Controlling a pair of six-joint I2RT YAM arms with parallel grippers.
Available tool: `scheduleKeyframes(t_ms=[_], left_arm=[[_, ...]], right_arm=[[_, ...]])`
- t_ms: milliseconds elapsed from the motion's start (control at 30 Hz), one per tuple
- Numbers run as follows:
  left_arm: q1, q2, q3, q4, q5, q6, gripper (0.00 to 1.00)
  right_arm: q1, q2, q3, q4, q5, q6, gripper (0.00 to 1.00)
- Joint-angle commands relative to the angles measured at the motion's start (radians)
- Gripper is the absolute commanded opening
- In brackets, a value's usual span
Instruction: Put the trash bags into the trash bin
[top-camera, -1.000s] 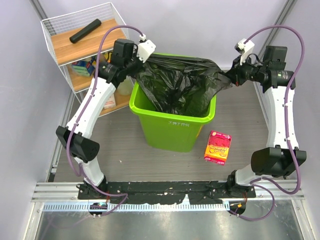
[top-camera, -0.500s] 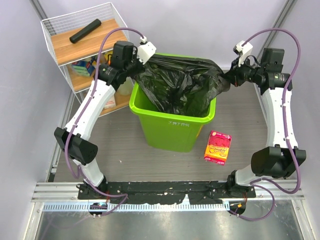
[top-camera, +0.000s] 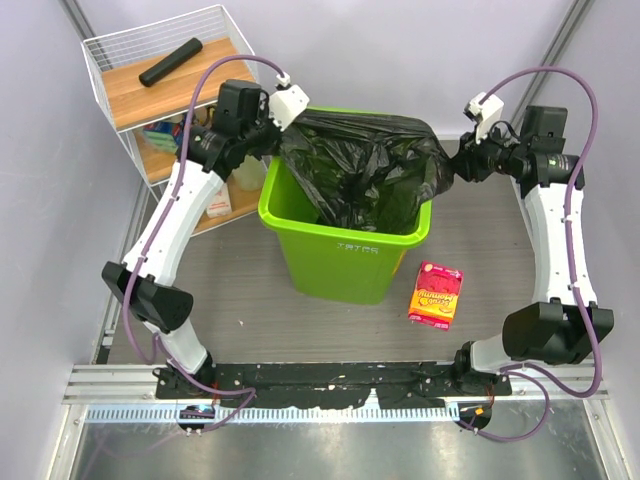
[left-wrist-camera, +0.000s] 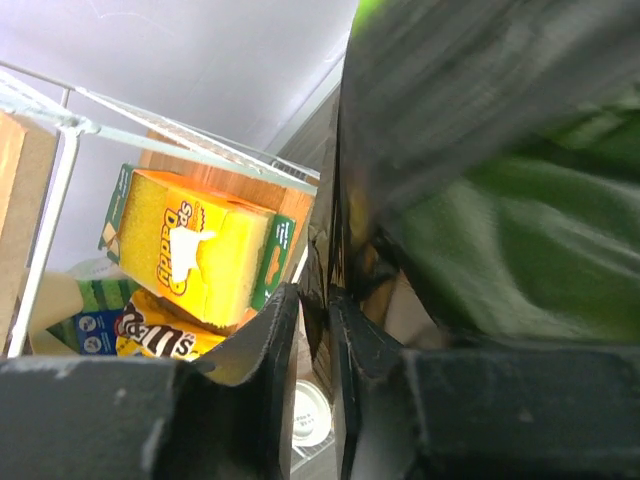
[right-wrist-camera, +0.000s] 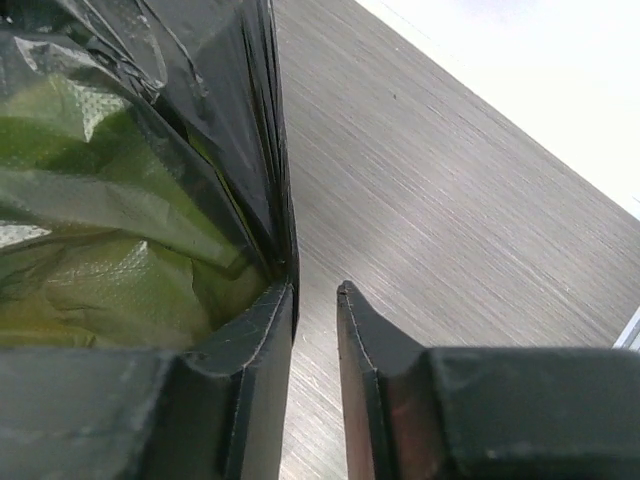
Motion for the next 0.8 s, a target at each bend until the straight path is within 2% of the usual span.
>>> scheduleKeyframes(t_ms=[0,100,233,567,767], left_arm=[[0.020,-0.008,0.070,-0.199,-0.028,0.008,0.26],[0.020,-0.010,0.089,-0.221,-0.028,0.011,0.37],[0.020,-0.011,0.115,-0.238,-0.036,0.015,0.49],[0.020,-0.017,0.241,-0.287,-0.062,0.018,0.64],[0.020,-0.037,0.245,-0.279,-0.053,-0.018,0.71]], right_arm=[[-0.015,-0.033,0.017,-0.115,0.010,-0.046,0.32],[-0.015,-0.039,0.037,-0.142,-0.001,-0.052,0.41],[-0.015,-0.055,0.056,-0.149,0.008,-0.047,0.48],[-0.015,-0.061,0.164,-0.187,0.026,-0.029,0.62],[-0.015,-0.070,0.189,-0.204,0.034,-0.023,0.66]])
